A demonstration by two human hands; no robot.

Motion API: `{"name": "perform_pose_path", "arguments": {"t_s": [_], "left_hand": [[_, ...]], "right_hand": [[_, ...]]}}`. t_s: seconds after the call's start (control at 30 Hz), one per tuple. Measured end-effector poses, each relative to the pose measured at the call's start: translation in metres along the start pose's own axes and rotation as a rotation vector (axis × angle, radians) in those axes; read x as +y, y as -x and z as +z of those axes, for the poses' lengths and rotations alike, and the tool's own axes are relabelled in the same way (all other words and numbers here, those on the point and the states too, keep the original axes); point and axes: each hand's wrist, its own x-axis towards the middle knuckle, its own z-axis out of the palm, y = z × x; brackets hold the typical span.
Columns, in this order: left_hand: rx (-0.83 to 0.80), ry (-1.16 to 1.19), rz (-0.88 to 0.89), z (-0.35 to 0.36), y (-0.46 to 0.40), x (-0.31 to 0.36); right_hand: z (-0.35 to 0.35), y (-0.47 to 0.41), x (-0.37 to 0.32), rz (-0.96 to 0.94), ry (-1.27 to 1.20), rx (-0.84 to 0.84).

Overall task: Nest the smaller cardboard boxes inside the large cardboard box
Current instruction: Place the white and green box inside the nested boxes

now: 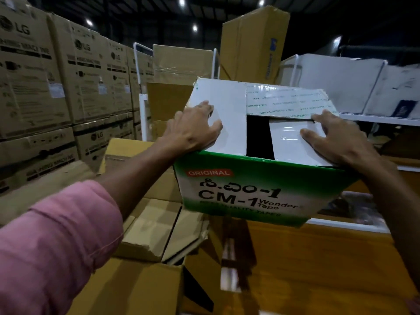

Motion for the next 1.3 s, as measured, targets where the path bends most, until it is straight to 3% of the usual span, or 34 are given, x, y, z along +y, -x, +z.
{"name": "perform_pose_path", "arguments": {"t_s": [0.2, 0.33, 0.5, 0.67, 0.83, 1.13, 1.3], "left_hand": [[-0.074, 0.086, 0.069, 0.069, -0.007, 0.086], [-0.163, 0.154, 0.102, 0.131, 0.010, 0.119], [-0.344, 0.200, 0.022, 0.213, 0.049, 0.130], [-0.480, 0.183, -0.058, 0.277, 0.094, 0.123], [-0.602, 0.089, -0.098, 0.325, 0.109, 0.115], [-0.557, 0.054, -0.150, 0.353, 0.076, 0.107], [-0.576, 0.056, -0.092, 0.357, 0.069, 0.101]], "right_hand": [[-0.026, 0.030, 0.092, 0.124, 0.097, -0.028], [-0.007, 0.056, 0.155, 0.153, 0.079, -0.112], [0.058, 0.101, 0.216, 0.187, -0.040, -0.270], [0.131, 0.142, 0.229, 0.242, -0.159, -0.417], [0.208, 0.164, 0.252, 0.292, 0.088, -0.656], [0.228, 0.136, 0.254, 0.299, 0.056, -0.447], [0.226, 0.133, 0.246, 0.260, 0.126, -0.286]]}}
